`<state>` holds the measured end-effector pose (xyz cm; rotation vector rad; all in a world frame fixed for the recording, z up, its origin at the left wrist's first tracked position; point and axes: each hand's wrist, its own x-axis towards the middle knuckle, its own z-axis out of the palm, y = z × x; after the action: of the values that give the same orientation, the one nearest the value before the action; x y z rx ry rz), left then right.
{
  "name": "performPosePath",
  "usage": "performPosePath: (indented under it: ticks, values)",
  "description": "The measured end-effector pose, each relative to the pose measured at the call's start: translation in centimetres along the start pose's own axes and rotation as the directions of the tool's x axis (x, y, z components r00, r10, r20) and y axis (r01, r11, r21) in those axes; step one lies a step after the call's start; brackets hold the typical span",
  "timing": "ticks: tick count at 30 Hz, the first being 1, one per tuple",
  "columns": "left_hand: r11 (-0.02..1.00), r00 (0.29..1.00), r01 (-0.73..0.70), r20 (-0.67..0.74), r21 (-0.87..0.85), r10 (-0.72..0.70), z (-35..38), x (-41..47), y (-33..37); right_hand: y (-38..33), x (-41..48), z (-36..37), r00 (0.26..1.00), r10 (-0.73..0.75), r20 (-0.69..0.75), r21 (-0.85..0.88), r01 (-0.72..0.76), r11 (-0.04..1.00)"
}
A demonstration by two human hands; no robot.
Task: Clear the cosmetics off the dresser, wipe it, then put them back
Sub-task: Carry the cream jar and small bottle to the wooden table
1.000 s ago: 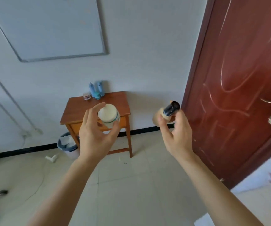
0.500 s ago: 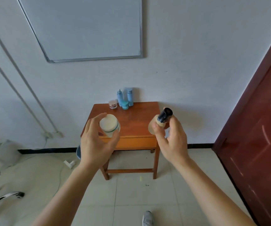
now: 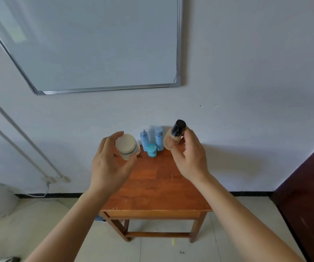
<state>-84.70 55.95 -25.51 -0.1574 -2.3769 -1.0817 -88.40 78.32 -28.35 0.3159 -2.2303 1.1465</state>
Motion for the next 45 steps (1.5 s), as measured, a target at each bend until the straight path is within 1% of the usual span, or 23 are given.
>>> performPosePath:
  ticks: [2, 5, 8, 10, 14, 18, 21, 24, 28, 31, 37, 39, 41, 43, 45]
  values:
    - [0.999, 0.999, 0.032, 0.028, 0.020, -0.033, 1.5, 2.4, -3.3, 1.6, 1.6, 2.5, 0.999, 0.031, 0.044, -0.017, -0.030, 0.999]
    - [0.993, 0.991, 0.096, 0.090, 0.072, -0.102, 4.6, 5.5, -9.2, 4.8, 2.9, 7.1, 0.985, 0.120, 0.121, -0.045, -0.115, 0.992]
    - [0.981, 0.967, 0.155, 0.185, 0.115, -0.175, 7.9, 8.0, -15.6, 8.4, 3.9, 12.2, 0.957, 0.210, 0.198, -0.125, -0.188, 0.974]
    - [0.976, 0.946, 0.160, 0.261, 0.147, -0.194, 9.4, 9.6, -19.5, 10.2, 4.6, 15.5, 0.933, 0.279, 0.229, -0.178, -0.242, 0.954]
    - [0.955, 0.884, 0.190, 0.383, 0.226, -0.267, 11.6, 12.6, -26.4, 12.7, 6.0, 21.7, 0.840, 0.451, 0.303, -0.240, -0.390, 0.889]
    - [0.939, 0.815, 0.241, 0.474, 0.246, -0.334, 14.1, 13.4, -31.6, 15.0, 5.6, 26.6, 0.735, 0.560, 0.382, -0.280, -0.485, 0.828]
    - [0.924, 0.772, 0.286, 0.511, 0.255, -0.379, 15.7, 13.3, -34.6, 16.1, 4.7, 29.7, 0.676, 0.624, 0.392, -0.333, -0.528, 0.781]
    - [0.910, 0.725, 0.319, 0.550, 0.266, -0.415, 17.1, 13.1, -36.8, 16.7, 4.0, 32.5, 0.642, 0.672, 0.369, -0.355, -0.571, 0.740]
    - [0.936, 0.698, 0.243, 0.624, 0.255, -0.352, 18.5, 12.9, -38.6, 17.1, 3.7, 35.1, 0.625, 0.699, 0.347, -0.400, -0.575, 0.713]
    - [0.942, 0.679, 0.217, 0.653, 0.257, -0.335, 19.3, 13.2, -39.7, 17.3, 3.7, 36.1, 0.622, 0.702, 0.347, -0.413, -0.570, 0.710]
    - [0.947, 0.688, 0.207, 0.652, 0.247, -0.321, 19.7, 12.5, -40.5, 17.4, 2.7, 36.7, 0.624, 0.706, 0.336, -0.430, -0.565, 0.704]
    - [0.951, 0.699, 0.164, 0.650, 0.261, -0.299, 19.3, 12.2, -40.4, 17.1, 2.4, 36.3, 0.602, 0.719, 0.348, -0.436, -0.575, 0.693]
    - [0.946, 0.727, 0.095, 0.628, 0.309, -0.278, 18.8, 12.3, -40.0, 16.4, 2.3, 35.4, 0.596, 0.721, 0.353, -0.432, -0.580, 0.691]
    - [0.938, 0.778, 0.033, 0.580, 0.345, -0.241, 18.3, 13.1, -39.3, 15.5, 2.6, 33.8, 0.633, 0.703, 0.324, -0.412, -0.574, 0.708]
    - [0.940, 0.816, -0.017, 0.548, 0.341, -0.184, 18.0, 14.5, -37.9, 14.5, 3.2, 31.6, 0.710, 0.660, 0.245, -0.399, -0.546, 0.737]
